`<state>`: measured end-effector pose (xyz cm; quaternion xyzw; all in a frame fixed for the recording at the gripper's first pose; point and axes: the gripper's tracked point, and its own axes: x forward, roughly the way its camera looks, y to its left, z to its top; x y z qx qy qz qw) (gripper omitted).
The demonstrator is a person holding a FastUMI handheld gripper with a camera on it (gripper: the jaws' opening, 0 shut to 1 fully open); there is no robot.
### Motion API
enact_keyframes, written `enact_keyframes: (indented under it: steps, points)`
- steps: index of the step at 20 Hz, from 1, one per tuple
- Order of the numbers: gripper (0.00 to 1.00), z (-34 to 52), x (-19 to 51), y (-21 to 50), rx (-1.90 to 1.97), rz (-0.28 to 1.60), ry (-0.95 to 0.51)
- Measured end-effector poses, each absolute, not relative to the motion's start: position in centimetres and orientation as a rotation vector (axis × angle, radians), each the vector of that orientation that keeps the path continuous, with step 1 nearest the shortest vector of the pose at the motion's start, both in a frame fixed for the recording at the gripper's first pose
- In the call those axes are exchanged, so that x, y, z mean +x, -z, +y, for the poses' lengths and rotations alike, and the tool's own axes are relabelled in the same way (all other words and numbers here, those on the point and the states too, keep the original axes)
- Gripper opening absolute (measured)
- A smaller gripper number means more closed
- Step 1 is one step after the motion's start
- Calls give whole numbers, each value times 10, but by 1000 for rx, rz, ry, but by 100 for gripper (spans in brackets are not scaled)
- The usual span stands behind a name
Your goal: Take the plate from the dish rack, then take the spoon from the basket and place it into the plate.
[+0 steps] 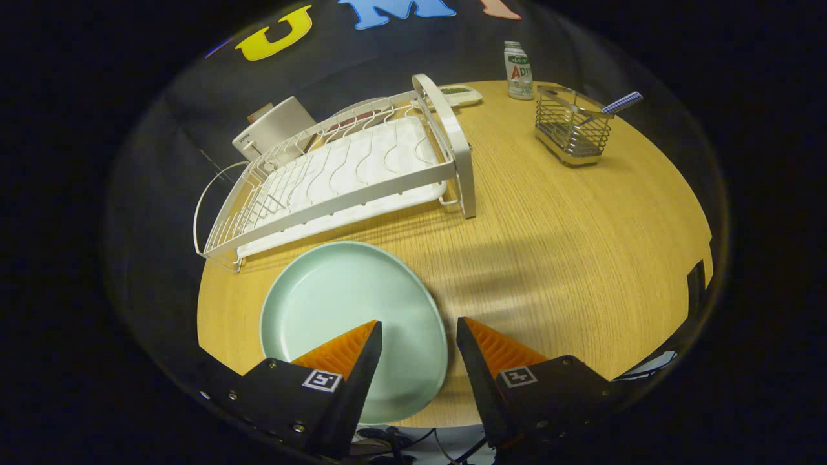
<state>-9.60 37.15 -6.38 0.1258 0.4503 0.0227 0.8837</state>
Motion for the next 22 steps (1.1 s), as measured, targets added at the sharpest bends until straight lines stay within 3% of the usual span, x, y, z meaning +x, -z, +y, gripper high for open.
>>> enact_keyframes:
  steps: [12, 22]
  points:
    - [74, 229, -35, -52, 300, 576, 358]
    - [74, 120, 27, -57, 447, 496, 607]
